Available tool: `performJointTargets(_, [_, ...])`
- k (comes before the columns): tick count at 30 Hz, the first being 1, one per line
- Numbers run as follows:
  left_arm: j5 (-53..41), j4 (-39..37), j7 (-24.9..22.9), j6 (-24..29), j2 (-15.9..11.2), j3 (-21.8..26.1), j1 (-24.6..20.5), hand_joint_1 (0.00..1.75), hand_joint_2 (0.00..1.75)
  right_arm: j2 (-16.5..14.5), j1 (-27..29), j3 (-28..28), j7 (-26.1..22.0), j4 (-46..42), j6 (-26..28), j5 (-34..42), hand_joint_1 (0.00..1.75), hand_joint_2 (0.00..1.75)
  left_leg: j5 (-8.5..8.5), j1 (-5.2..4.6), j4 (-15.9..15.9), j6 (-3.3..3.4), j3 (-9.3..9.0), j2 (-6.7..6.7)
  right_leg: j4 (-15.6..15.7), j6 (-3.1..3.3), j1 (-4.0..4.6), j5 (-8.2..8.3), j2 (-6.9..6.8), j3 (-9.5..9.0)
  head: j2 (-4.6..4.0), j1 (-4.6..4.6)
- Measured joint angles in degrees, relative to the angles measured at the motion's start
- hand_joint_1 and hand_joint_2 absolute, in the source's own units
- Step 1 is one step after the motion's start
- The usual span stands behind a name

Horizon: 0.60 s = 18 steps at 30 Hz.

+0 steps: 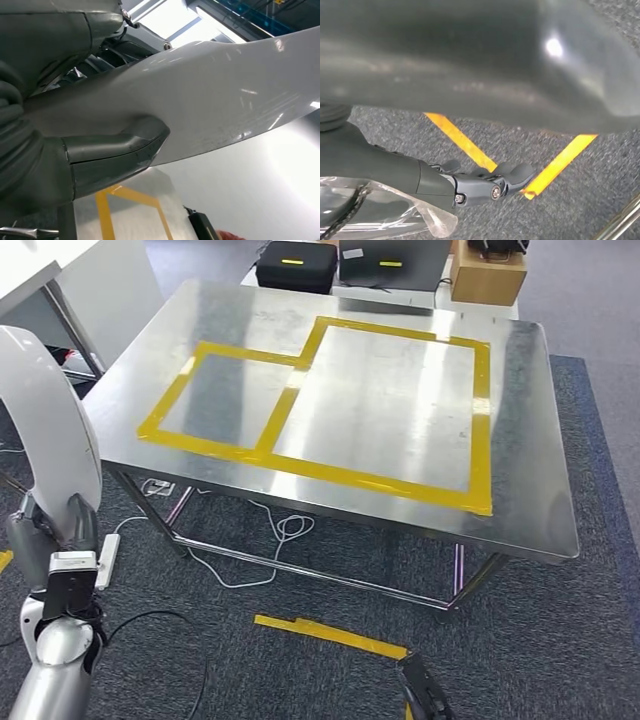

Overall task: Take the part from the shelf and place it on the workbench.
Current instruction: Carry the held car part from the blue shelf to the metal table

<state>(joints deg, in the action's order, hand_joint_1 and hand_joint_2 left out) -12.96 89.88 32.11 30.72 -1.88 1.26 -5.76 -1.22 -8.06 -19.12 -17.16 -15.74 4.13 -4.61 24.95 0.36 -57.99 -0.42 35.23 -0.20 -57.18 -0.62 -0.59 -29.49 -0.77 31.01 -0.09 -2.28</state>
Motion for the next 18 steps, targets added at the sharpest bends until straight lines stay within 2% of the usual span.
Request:
performJointTargets(8, [0.0,0.0,0.0,0.0,-0.03,-0.01,-0.02,1.75,1.75,0.0,-0.02,0.04,0.01,0.0,-0.02,0.0,0.0,0.0,0.23,-0.16,-0.03,0.61,0.0,-0.01,0.8,-0.78,-0.12,0.27,0.0,-0.38,0.0,-0.01])
performJointTargets(18, [0.0,0.0,0.0,0.01,-0.09,-0.02,-0.02,1.75,1.75,0.0,0.01,0.1,-0.01,0.0,-0.04,0.06,0.0,0.0,0.23,-0.13,-0.06,0.64,-0.04,0.0,0.79,-0.89,-0.07,0.28,0.0,-0.36,0.0,-0.03])
